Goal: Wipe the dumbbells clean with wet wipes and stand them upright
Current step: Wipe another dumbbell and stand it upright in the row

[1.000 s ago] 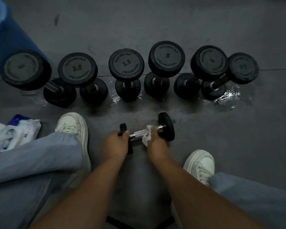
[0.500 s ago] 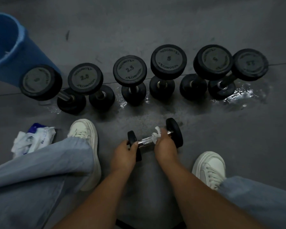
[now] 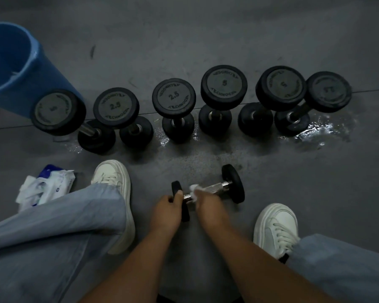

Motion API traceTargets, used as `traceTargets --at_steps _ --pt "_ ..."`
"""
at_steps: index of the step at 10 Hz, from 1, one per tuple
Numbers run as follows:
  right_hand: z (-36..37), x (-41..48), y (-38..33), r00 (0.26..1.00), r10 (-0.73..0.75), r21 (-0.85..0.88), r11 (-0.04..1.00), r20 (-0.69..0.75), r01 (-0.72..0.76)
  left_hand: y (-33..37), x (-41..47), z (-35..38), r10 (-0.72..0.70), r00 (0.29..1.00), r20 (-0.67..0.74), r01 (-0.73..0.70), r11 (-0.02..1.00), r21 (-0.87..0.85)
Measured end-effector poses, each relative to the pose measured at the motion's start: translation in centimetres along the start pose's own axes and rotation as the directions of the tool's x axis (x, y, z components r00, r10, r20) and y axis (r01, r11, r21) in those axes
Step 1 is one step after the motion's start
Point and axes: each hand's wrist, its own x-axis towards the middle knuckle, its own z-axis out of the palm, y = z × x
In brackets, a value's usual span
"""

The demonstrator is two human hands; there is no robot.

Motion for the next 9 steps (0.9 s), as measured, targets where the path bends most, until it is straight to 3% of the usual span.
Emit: traceTargets --at_steps 1,2,3,4,5,6,7,8,9 --pt "-0.6 1.0 1.1 0.989 0.147 0.23 0.963 -0.014 -0.14 -0.4 0.1 0.3 -0.031 0.998 0.05 0.03 0.999 0.029" --pt "-0.9 0.6 2.7 0.97 0.219 0.274 0.944 -0.109 -0.182 -0.9 -0.4 0.8 -0.027 0.999 0.042 0.024 0.998 0.059" --pt "0.4 -0.5 0.3 0.999 0.038 0.228 0.973 -0.007 -0.035 -0.1 -0.8 0.5 -0.038 0.999 0.0 0.038 0.997 0.063" --pt "-1.7 1.5 1.2 0.988 0.151 0.312 0.941 -0.046 -0.129 0.5 -0.2 -0.3 0.026 1.0 0.014 -0.025 0.996 -0.087" --pt "-2.0 2.2 1.8 0.965 0.227 0.277 0.943 -0.129 -0.185 -0.3 -0.3 -0.7 0.145 0.988 0.05 -0.133 0.972 -0.196" --pt "-0.2 2.0 -1.2 0.995 0.096 0.379 0.92 0.033 -0.101 -0.8 0.1 -0.6 0.188 0.982 0.034 -0.181 0.973 -0.146" --pt "-1.1 3.7 -0.3 0.985 0.143 0.278 0.954 -0.091 -0.113 0.1 0.9 -1.0 0.225 0.974 -0.037 -0.228 0.957 -0.18" --pt "-1.5 3.6 0.1 0.97 0.173 0.359 0.928 -0.17 -0.102 1.1 1.7 -0.5 0.211 0.961 -0.18 -0.248 0.944 -0.219" --pt "-1.2 5.1 -1.8 0.999 -0.035 0.426 0.904 -0.012 0.037 1.3 2.3 0.0 0.212 0.959 -0.187 -0.254 0.935 -0.247"
